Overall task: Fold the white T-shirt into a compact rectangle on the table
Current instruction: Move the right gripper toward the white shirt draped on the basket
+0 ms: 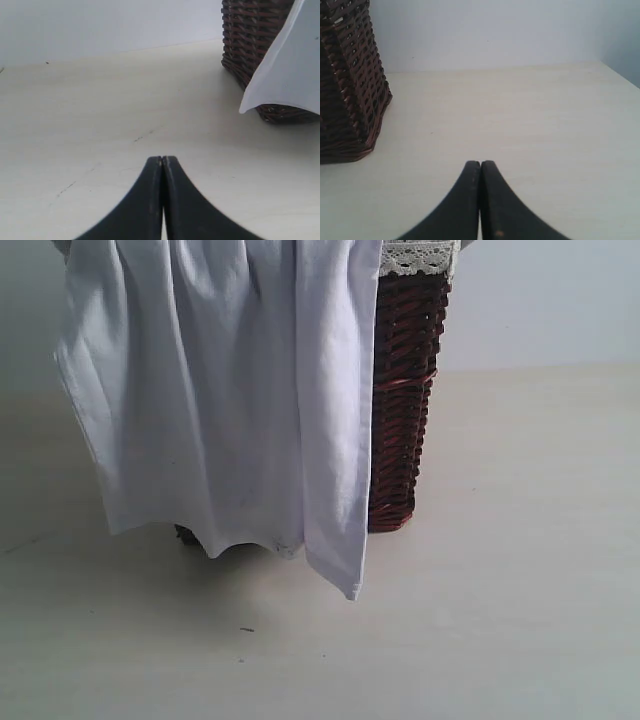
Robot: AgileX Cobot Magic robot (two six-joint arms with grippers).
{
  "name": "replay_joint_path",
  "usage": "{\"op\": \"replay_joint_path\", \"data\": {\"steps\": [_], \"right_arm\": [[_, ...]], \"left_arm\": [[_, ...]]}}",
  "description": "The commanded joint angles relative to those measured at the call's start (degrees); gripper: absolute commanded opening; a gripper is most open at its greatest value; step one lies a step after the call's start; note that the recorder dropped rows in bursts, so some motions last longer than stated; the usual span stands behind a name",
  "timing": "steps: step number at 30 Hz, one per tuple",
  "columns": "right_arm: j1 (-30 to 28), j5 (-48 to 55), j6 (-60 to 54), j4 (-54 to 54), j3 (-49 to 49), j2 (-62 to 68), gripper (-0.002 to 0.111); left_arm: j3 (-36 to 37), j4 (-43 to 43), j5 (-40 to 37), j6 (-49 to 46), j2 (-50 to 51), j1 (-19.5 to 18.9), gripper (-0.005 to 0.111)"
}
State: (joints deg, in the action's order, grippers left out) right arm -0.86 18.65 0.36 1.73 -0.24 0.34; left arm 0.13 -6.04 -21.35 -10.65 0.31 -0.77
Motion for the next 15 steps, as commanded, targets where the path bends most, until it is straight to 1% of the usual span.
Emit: {"op": "replay_joint_path", "data": {"steps": [1,10,13,15], "right_arm": [[0.13,-0.89,-0.36,-0.14,0.24,-0.34,0.000],[0.13,-0.89,-0.36,0.09,0.24,-0.11,0.000],[0.13,-2.61,-0.76,-0.54,-1.32,8.69,0.000],[0.44,-3.04,-2.80,-3.65,-3.74,15.76,0.000]], "left_arm": [[-0.13,-0.40,0.59,-0.09,-0.31,0.34,0.000],[-0.13,-0.40,0.59,-0.09,-0.31,0.34,0.000],[-0.13,-0.40,0.59,-0.09,-0.31,0.34,0.000],[-0.13,-0.40,0.59,-0.09,-0.31,0.34,0.000]]}}
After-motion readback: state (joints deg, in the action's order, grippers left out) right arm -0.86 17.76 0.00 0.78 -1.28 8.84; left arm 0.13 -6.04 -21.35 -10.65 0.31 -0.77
